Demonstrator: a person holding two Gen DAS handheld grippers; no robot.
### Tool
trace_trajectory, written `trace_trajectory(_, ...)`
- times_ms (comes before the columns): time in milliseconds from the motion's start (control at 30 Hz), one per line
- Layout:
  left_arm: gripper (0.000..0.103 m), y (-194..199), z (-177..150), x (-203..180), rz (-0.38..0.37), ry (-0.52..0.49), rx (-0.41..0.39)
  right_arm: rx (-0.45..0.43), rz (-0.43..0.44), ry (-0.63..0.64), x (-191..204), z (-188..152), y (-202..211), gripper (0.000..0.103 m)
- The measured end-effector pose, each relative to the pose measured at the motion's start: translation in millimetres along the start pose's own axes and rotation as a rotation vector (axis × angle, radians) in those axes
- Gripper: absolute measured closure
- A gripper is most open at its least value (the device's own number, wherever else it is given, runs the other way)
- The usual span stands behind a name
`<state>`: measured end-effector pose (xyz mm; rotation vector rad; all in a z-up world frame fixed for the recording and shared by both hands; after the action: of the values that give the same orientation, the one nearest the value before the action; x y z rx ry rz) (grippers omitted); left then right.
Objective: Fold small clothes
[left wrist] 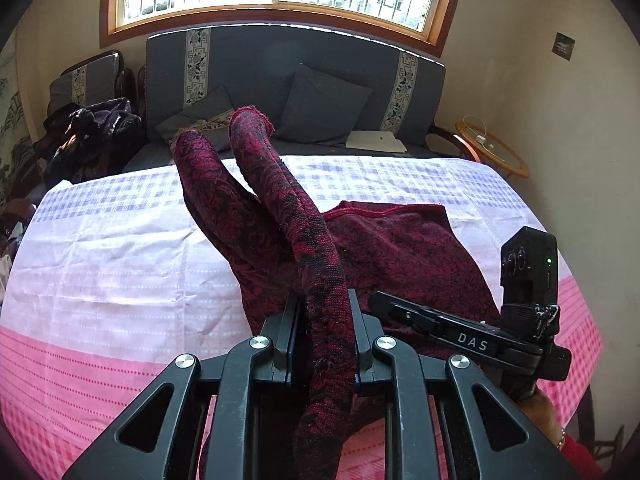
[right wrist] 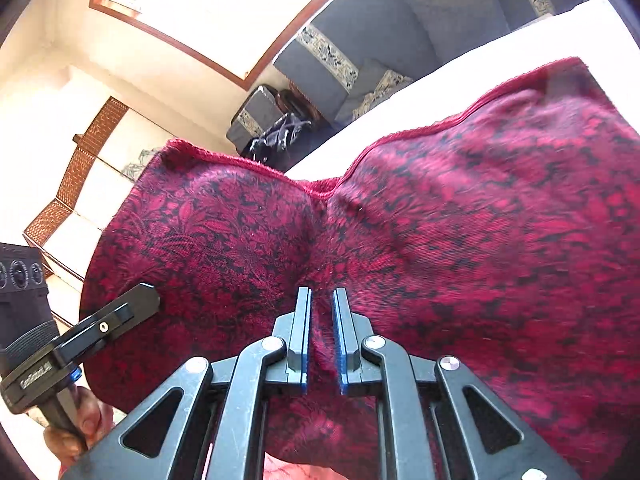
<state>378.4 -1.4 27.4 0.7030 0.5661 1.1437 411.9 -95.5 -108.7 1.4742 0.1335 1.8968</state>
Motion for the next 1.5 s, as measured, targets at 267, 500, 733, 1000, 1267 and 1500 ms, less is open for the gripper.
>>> trace_trajectory(267,0.083,-3.7,15.4,-23.2,-0.022,0.016,-0.02,-0.008,0.03,0.032,-20.5,-3.3,35.6,0.09)
trace_trajectory(500,0.083,-10.4,26.8,-40.1,-0.057,0.051,-0.038,-0.006,0.056,-0.032,-46.3,-4.6,49.8,0.09)
trace_trajectory(733,0.083,-20.0,36.3,-61.2,-0.085,0.053,-0.041,0.01,0.094,-0.068,-61.5,-13.8,45.4,0.09)
trace_trajectory(1000,0.087,-35.0,48.1,-95.8,-0.142,0.041,-0.051,-0.08,0.158,-0.091,-67.6,-5.9,84.1,0.09)
trace_trajectory(1267,0.093,-44.9,48.0,-114.6,-0.268,0.07,-0.084,-0.092,0.16,-0.126,-85.5,-2.7,104.5,0.09)
trace_trajectory(1500,0.093,-15.3,43.2,-54.7,-0.485,0.169,-0.279,-0.081,0.267,-0.237,-81.5,11.6,110.8,0.084)
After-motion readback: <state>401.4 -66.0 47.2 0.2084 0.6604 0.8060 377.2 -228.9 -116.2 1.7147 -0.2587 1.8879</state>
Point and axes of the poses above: each gripper's, at about its wrist camera, not at the fingertips, and y roughly against the way its jaws point, x to its left, z to its top, the point moved 4 cm from there along -y, roughly the way its jaws point, and after that the axes turned 11 degrees about -y, right-handed, at the moved point
